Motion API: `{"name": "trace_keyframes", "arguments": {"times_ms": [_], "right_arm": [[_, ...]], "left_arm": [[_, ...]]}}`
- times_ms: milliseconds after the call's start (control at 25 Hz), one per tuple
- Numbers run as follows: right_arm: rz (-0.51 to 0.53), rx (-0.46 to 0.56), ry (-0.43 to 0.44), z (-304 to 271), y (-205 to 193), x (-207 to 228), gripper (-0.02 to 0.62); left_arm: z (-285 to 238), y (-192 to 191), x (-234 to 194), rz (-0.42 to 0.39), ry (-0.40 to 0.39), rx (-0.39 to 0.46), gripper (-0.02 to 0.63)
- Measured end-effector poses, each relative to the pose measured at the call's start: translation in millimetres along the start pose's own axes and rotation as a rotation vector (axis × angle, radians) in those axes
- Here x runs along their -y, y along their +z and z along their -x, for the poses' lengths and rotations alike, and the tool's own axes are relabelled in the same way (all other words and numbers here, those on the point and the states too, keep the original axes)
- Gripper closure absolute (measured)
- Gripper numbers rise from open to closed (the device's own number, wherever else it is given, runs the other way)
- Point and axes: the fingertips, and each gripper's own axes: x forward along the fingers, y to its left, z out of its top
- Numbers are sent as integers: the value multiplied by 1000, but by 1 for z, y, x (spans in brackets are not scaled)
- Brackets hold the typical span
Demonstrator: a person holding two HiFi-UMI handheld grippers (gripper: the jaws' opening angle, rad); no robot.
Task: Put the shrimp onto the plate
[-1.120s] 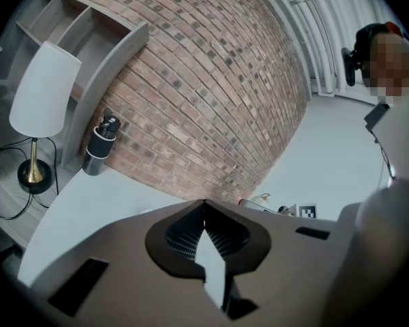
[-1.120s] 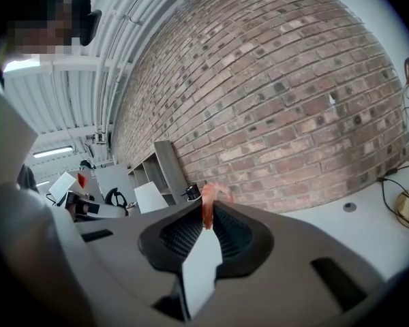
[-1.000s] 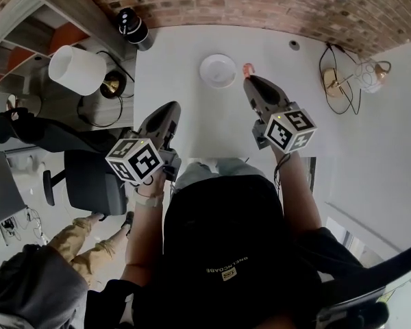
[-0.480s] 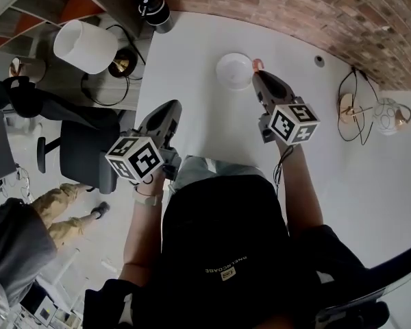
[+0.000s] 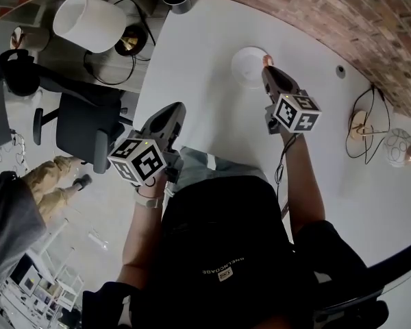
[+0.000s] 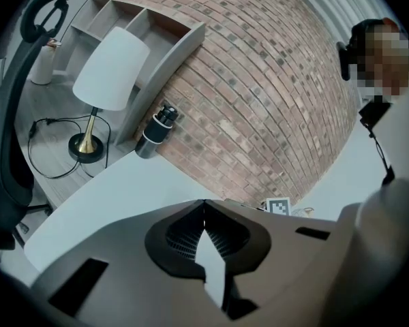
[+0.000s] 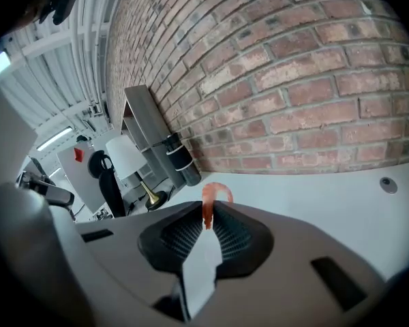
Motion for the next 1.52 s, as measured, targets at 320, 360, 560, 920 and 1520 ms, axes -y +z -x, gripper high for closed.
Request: {"name": "trace_keyframes", "arguments": {"times_ms": [320,360,560,920,1520], "right_arm": [[-5,-105,-6,-47,-29,16,548],[-3,-114,-10,-52,-31,17,548],[13,-164,-42,-72,-42,26,548],[0,-241,-92,-95,-61,43,548],[-8,-321,-132,-114,-81,55,548]], "left_arm": [[5,-13,-27,62,63,7,603],[6,-14,-30,69,71,9,603],[6,-17,-45,92,97,13,603],[2,-20,-62,122,116,12,603],[0,-30,-75,160,130,2,603]]}}
